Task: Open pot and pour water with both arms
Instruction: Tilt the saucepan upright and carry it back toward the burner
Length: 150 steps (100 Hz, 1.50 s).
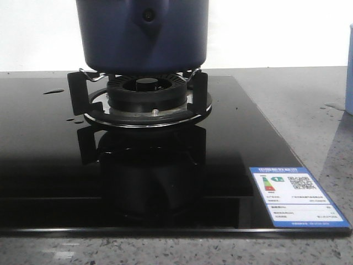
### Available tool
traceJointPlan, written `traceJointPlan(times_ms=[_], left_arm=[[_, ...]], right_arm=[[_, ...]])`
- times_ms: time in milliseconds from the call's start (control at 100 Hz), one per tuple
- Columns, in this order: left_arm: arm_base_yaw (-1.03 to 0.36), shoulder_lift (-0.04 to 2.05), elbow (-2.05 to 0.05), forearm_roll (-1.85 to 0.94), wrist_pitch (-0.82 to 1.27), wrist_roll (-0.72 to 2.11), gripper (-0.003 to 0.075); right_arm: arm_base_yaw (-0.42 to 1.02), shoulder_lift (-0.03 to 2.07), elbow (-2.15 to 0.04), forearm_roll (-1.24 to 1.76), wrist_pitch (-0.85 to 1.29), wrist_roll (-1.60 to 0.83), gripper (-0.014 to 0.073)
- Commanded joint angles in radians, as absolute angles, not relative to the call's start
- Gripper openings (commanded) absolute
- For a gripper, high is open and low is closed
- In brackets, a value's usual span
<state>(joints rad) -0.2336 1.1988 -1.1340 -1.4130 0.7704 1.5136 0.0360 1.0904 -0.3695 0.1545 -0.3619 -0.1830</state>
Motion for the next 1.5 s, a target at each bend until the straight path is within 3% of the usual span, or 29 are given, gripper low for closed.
traceJointPlan(times_ms=[0, 280, 500, 770, 1380, 1490], left_arm=[[-0.242, 1.177, -1.163, -1.498, 0.772, 1.502, 0.0295], [-0.242, 1.177, -1.163, -1.498, 0.779, 1.502, 0.0295], [-0.242, 1.177, -1.163, -1.498, 0.781, 1.502, 0.0295], [-0.242, 1.177, -1.163, -1.498, 0.781, 1.502, 0.0295], [-0.248, 1.330, -1.163, -1.649, 0.826, 1.649, 0.0295], [-0.268, 1.366, -1.163, -1.661, 0.830, 1.690, 0.0295]], right_arm=[[0.031, 1.078, -0.394, 0.155, -0.390, -0.181, 0.0451], [0.031, 1.074, -0.403, 0.199, -0.361, -0.181, 0.0468], [0.031, 1.074, -0.469, 0.291, -0.256, -0.181, 0.0662], [0.031, 1.020, -0.518, 0.284, -0.223, -0.185, 0.0655], [0.031, 0.558, -0.545, 0.275, -0.067, -0.227, 0.0653], [0.031, 0.491, -0.546, 0.275, -0.067, -0.227, 0.0574]])
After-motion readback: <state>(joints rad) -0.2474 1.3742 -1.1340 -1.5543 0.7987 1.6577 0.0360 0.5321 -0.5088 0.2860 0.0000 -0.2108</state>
